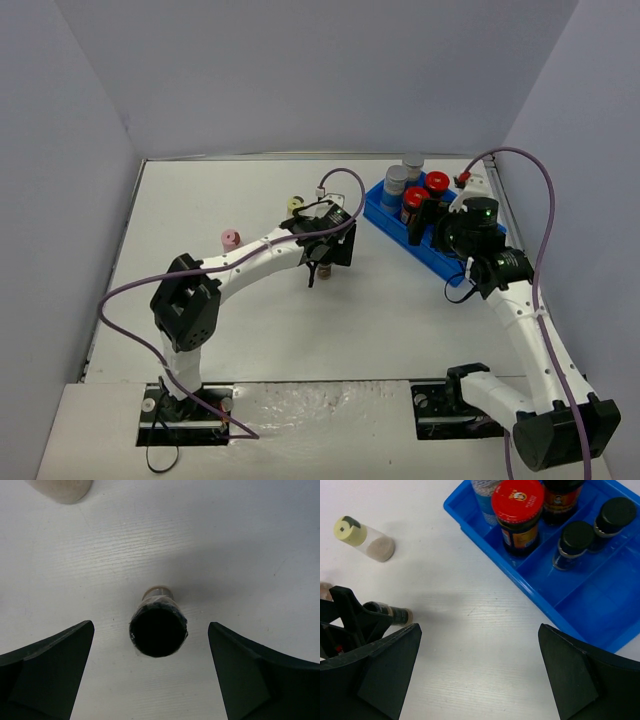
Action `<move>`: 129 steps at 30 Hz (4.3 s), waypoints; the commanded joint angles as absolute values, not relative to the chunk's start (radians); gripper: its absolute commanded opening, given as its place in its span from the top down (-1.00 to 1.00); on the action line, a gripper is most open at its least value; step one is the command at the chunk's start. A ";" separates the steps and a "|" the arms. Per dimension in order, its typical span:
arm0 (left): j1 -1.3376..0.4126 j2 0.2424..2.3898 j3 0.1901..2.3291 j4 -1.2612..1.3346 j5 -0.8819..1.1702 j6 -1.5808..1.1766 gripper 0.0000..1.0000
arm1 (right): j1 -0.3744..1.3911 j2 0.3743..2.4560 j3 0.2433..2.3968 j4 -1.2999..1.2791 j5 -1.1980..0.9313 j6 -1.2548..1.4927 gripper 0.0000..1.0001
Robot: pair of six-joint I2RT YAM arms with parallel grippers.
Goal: Organize the condiment bottles
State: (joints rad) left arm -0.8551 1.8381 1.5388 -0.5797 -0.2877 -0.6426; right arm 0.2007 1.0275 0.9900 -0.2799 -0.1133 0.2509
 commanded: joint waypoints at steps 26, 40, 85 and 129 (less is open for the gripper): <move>-0.580 0.657 0.755 -0.656 -0.419 -0.613 -0.94 | 0.712 1.618 1.266 -0.159 -0.003 0.139 -0.90; -0.567 0.739 0.758 -0.574 -0.326 -0.505 -0.94 | 0.761 1.779 1.298 -0.129 0.085 0.137 -0.33; -0.407 0.796 0.742 -0.384 -0.166 -0.424 -0.94 | 0.092 1.526 1.221 -0.205 0.214 0.351 1.00; -0.373 0.808 0.767 -0.432 -0.162 -0.426 -0.94 | 0.358 1.578 1.532 -0.249 -0.031 0.075 -1.00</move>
